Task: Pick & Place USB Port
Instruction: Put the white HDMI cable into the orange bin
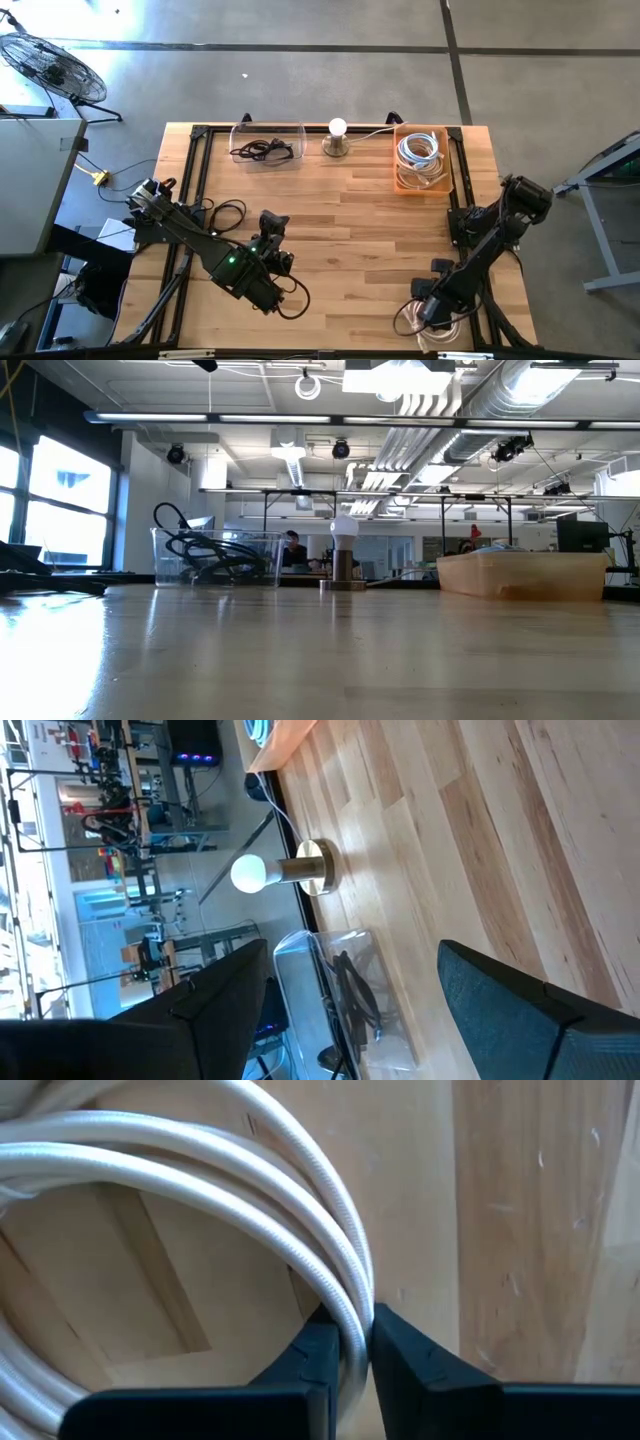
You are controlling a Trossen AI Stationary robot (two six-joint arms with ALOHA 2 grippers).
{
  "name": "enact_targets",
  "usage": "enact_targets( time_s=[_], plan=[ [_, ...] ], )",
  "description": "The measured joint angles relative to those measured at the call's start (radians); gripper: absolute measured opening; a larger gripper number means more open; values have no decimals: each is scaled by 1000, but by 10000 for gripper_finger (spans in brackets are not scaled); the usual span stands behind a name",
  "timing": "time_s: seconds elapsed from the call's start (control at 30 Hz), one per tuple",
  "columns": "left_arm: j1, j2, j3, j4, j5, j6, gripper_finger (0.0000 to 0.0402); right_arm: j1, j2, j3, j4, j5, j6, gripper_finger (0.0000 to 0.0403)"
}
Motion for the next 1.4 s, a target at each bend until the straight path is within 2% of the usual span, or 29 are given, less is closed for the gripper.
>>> enact_targets(
  time_s=[0.17,0.3,0.53,0.7,0.87,0.97,1.2,1.4],
  plan=[
    [0,0,0,0,-9,0,286,-5,-3,4,-5,3,-6,30],
    [0,0,0,0,-11,0,286,-6,-35,35,-69,45,0,30],
    [0,0,0,0,-12,0,286,-30,-141,158,-272,238,-44,35],
    [0,0,0,0,-35,0,286,-111,-218,261,-425,450,-173,34],
    [0,0,0,0,-40,0,286,-278,-316,310,-464,596,-342,34],
    [0,0,0,0,-40,1,286,-415,-381,311,-467,629,-433,36],
    [0,0,0,-2,-32,1,286,-750,-513,302,-515,626,-559,34],
    [0,0,0,-3,-8,1,286,-1006,-562,302,-536,626,-632,34]
  ],
)
